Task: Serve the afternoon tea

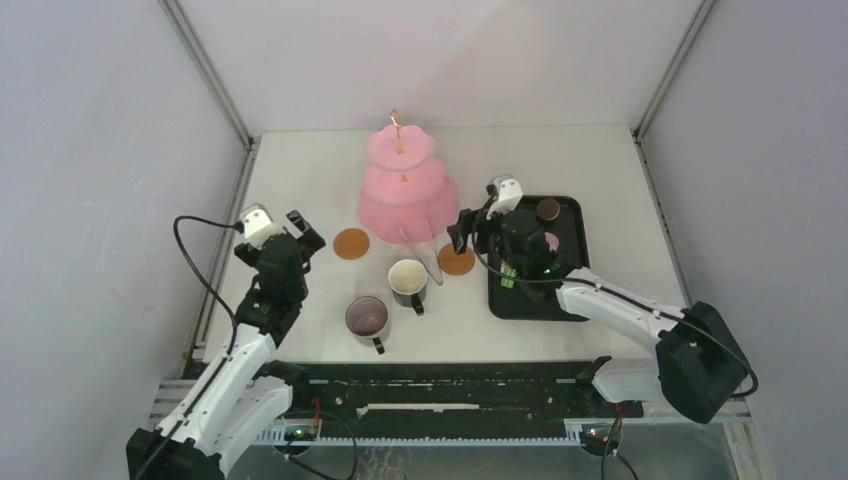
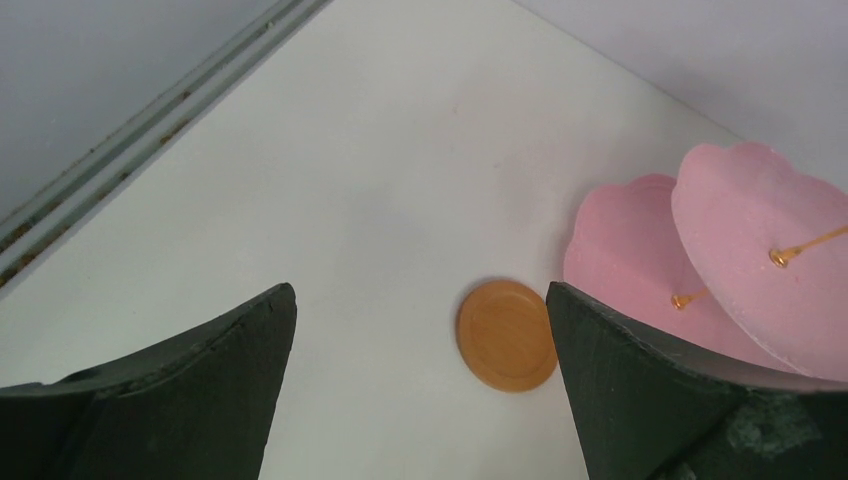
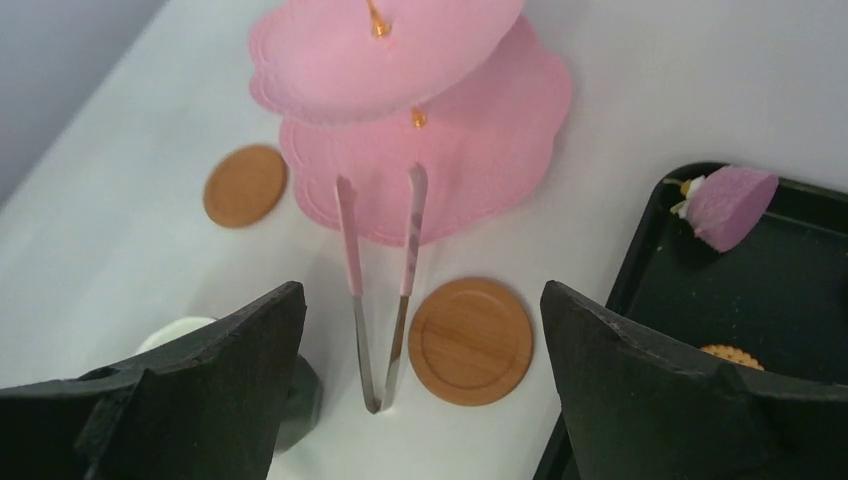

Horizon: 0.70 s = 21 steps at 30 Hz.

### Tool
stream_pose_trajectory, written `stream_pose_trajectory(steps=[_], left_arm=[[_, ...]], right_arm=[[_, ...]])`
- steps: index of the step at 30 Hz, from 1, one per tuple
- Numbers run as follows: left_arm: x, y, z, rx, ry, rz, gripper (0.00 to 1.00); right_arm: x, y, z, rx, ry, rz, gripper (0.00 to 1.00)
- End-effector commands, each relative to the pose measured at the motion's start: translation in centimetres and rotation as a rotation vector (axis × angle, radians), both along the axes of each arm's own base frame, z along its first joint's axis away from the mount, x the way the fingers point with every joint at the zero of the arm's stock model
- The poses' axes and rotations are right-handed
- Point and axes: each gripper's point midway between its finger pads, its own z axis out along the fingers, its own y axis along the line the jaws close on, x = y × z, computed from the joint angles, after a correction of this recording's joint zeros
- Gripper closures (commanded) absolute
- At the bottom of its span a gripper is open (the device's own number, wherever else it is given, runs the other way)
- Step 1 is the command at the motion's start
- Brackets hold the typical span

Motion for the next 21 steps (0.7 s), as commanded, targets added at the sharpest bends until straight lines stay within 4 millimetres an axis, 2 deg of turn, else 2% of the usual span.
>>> stream_pose_trajectory(steps=[1,8,12,21], left_arm=[[-0.2,-0.8,1.9,-0.028,-0.012,0.041,0.00],[-0.2,-3.6,1.0,-0.039,0.037,-0.024,0.00],[0.1,-4.9,0.6,-0.004,0.071,-0.069,0.03],[0.9,-11.3,-0.1,0.115,0.136,-0.321,0.09]], right_arm=[[0.5,1.3,-0.1,-0.092,-0.056,-0.026,0.05],[-0.4,4.0,-4.1,-0.205,0.003,0.025,0.07],[-0.6,5.3,-5.7,-0.232,0.027,0.049,0.09],[0.3,7.1,-8.8,-0.280,0.084,0.070,0.17]])
